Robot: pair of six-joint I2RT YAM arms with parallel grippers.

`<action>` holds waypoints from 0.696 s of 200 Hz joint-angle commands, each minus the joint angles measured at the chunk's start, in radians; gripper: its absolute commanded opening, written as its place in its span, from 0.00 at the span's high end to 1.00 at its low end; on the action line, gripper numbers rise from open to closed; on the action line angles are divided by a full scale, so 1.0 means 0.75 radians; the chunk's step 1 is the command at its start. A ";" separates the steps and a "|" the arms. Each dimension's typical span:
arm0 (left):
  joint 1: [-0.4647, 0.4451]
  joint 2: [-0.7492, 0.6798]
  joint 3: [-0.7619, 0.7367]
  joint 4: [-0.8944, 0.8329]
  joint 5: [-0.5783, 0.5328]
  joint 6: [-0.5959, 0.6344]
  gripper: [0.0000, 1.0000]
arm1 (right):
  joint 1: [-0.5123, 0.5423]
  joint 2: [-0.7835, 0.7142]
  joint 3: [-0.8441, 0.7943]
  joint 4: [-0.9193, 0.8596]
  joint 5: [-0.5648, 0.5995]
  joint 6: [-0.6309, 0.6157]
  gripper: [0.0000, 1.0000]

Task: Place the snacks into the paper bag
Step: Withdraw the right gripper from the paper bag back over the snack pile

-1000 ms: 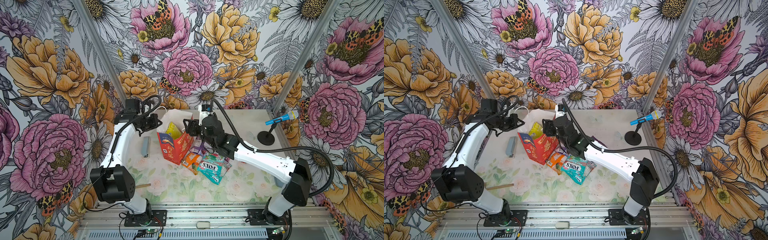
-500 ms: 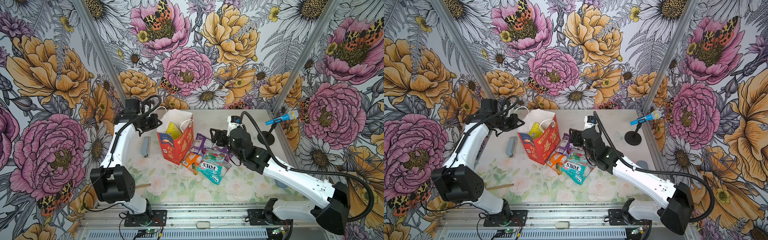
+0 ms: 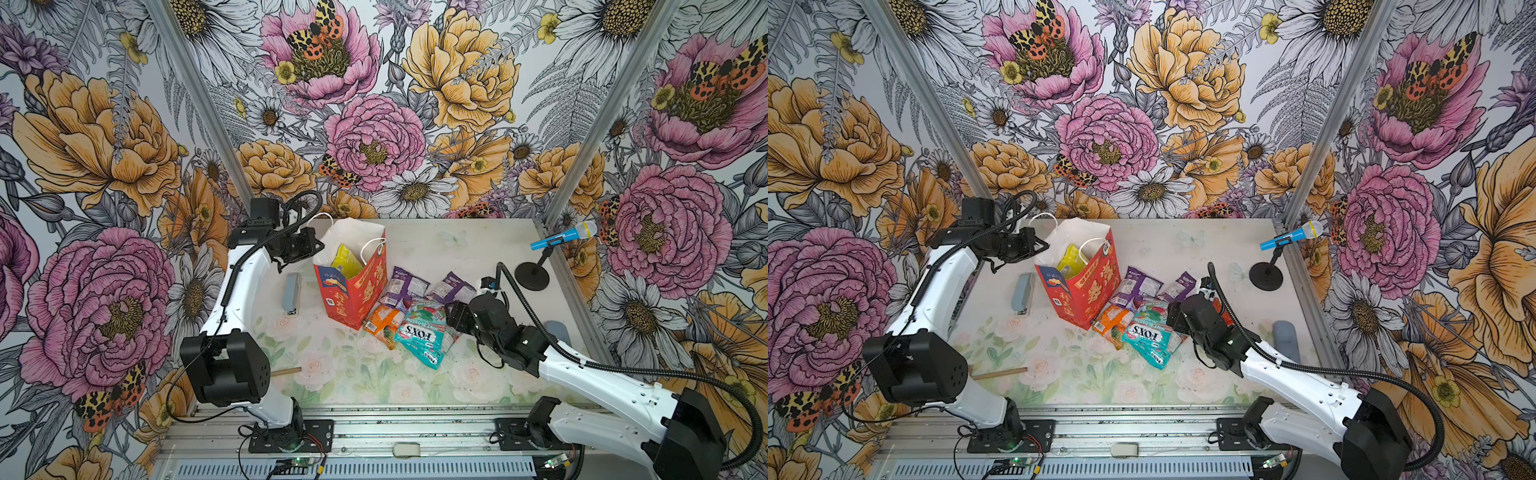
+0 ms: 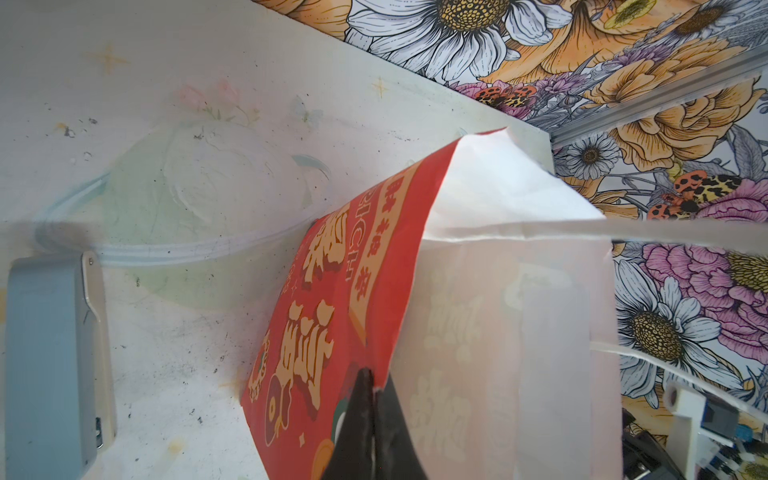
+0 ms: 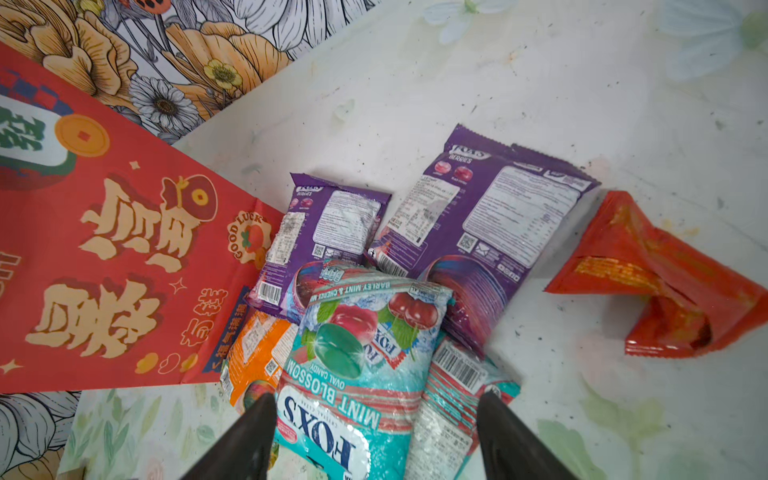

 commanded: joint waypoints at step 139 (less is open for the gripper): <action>0.005 -0.020 -0.018 0.017 0.015 -0.016 1.00 | -0.083 0.289 -0.256 0.500 -0.310 0.177 0.33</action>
